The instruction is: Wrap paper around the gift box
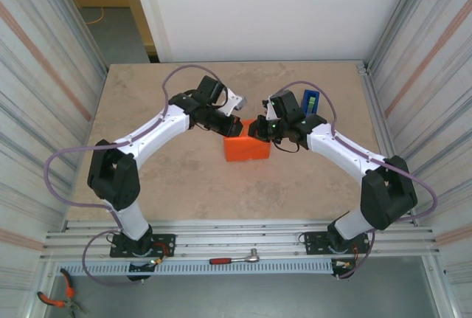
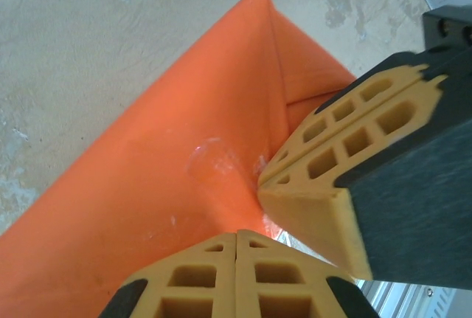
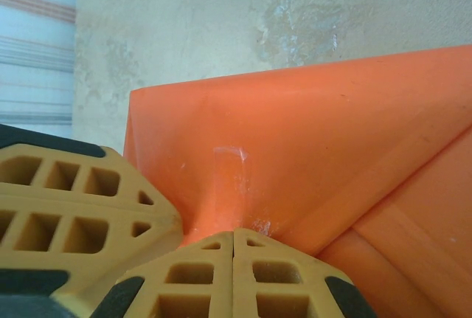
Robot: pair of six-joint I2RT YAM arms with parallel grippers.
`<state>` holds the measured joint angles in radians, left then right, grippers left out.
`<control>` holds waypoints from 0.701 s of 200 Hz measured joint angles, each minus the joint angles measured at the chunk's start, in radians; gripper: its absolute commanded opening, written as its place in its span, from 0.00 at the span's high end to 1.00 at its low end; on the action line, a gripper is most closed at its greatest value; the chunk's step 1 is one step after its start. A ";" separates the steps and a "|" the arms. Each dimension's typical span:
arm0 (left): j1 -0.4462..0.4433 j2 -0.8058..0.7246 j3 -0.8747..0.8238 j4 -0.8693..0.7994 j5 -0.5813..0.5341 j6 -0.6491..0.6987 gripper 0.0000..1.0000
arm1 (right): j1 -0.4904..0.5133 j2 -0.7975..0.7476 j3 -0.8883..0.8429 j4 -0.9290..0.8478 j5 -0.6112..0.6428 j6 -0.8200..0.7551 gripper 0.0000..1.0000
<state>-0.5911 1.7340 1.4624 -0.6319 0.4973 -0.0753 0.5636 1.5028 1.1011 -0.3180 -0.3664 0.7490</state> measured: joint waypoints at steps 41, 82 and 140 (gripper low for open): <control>-0.004 -0.007 -0.026 0.018 0.001 0.001 1.00 | 0.000 -0.004 -0.003 -0.001 0.000 0.001 1.00; -0.018 -0.026 -0.050 0.037 -0.028 0.016 1.00 | 0.005 -0.003 0.011 -0.032 0.003 -0.007 0.95; -0.026 -0.029 -0.053 0.039 -0.045 0.027 1.00 | 0.021 0.023 0.079 -0.119 0.024 -0.071 0.81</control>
<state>-0.6170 1.7046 1.4090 -0.5926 0.4519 -0.0483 0.5842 1.5257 1.1805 -0.4370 -0.3428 0.6781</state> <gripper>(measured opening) 0.064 0.182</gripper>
